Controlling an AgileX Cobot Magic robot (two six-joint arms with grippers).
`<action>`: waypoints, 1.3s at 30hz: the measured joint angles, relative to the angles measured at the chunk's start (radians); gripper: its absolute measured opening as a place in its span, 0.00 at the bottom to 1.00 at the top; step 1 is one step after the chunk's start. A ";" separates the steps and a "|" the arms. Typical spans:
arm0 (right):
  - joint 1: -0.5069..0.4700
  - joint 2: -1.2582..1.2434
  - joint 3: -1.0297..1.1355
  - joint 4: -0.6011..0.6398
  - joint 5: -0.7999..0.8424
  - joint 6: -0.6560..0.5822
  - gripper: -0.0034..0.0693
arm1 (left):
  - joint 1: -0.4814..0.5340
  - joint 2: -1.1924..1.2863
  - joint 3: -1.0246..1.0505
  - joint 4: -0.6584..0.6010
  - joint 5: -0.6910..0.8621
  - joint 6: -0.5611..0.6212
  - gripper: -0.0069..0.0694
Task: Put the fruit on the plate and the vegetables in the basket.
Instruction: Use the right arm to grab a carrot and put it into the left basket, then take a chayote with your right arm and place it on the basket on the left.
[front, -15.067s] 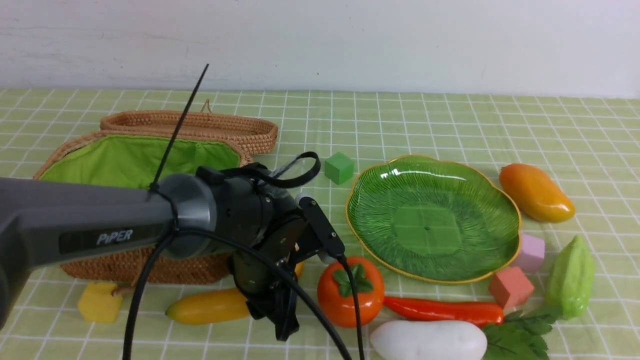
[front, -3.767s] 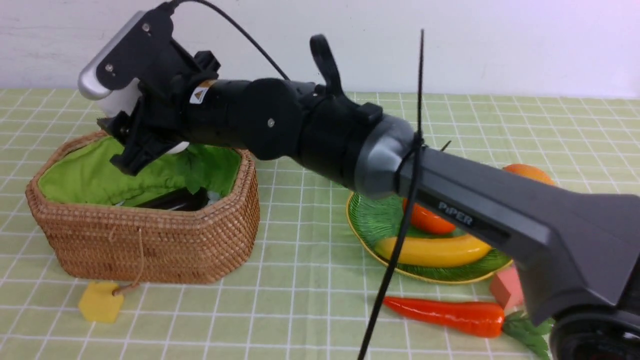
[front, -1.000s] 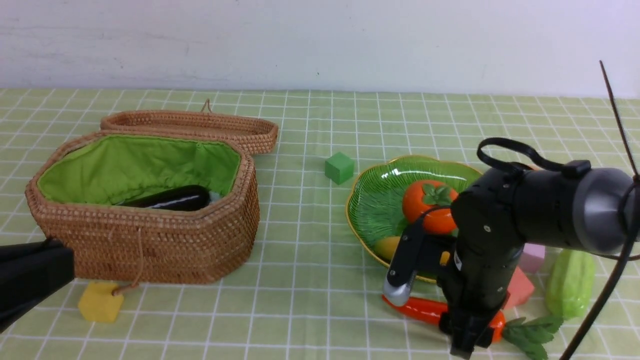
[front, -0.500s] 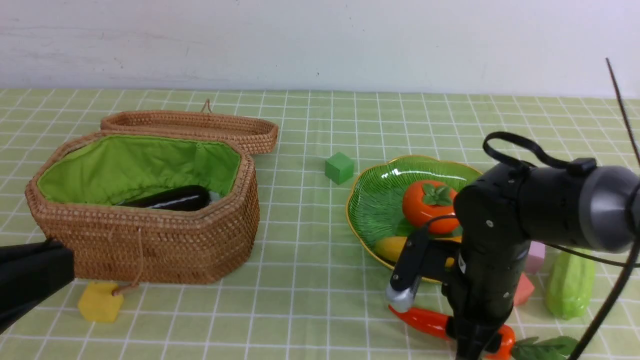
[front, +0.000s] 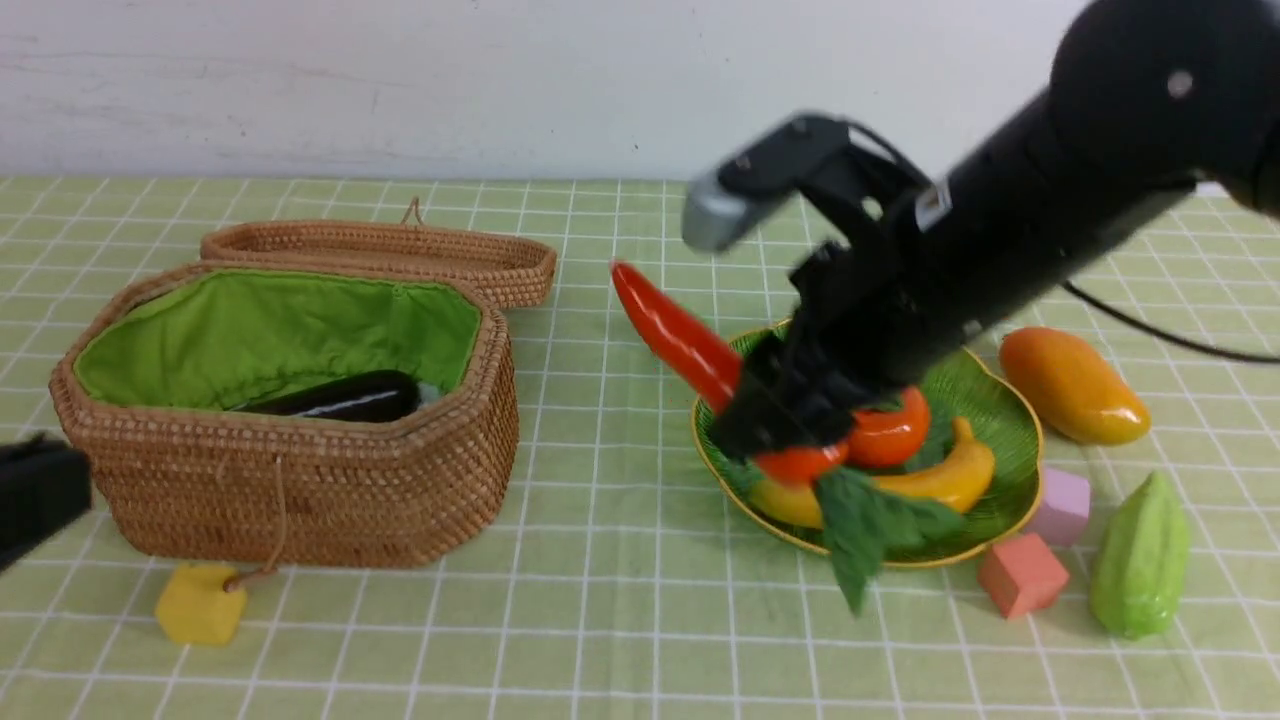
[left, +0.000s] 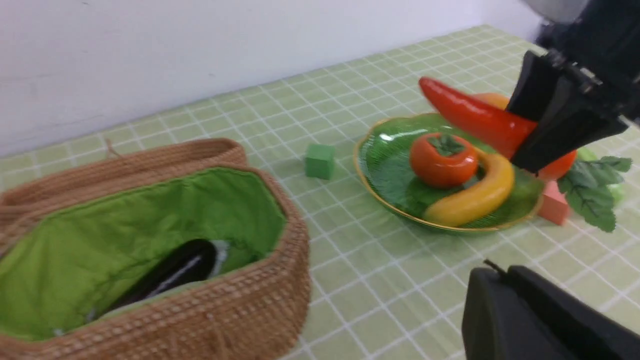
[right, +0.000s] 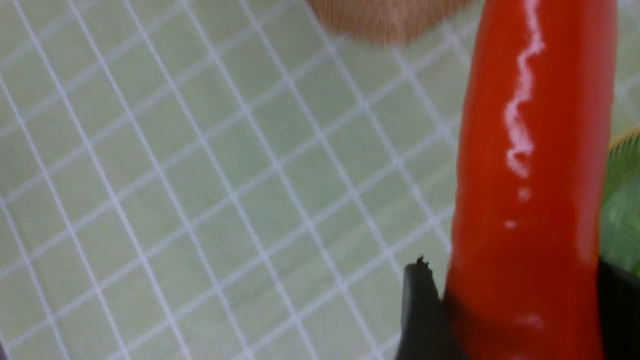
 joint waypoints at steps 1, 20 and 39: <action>0.016 0.023 -0.056 0.007 -0.018 -0.016 0.57 | 0.000 0.000 0.000 0.076 0.004 -0.053 0.10; 0.225 0.583 -0.638 0.036 -0.547 -0.215 0.57 | 0.000 -0.001 0.000 0.678 0.126 -0.723 0.11; 0.232 0.510 -0.640 -0.067 -0.150 -0.117 0.78 | 0.000 -0.001 0.000 0.494 0.026 -0.578 0.10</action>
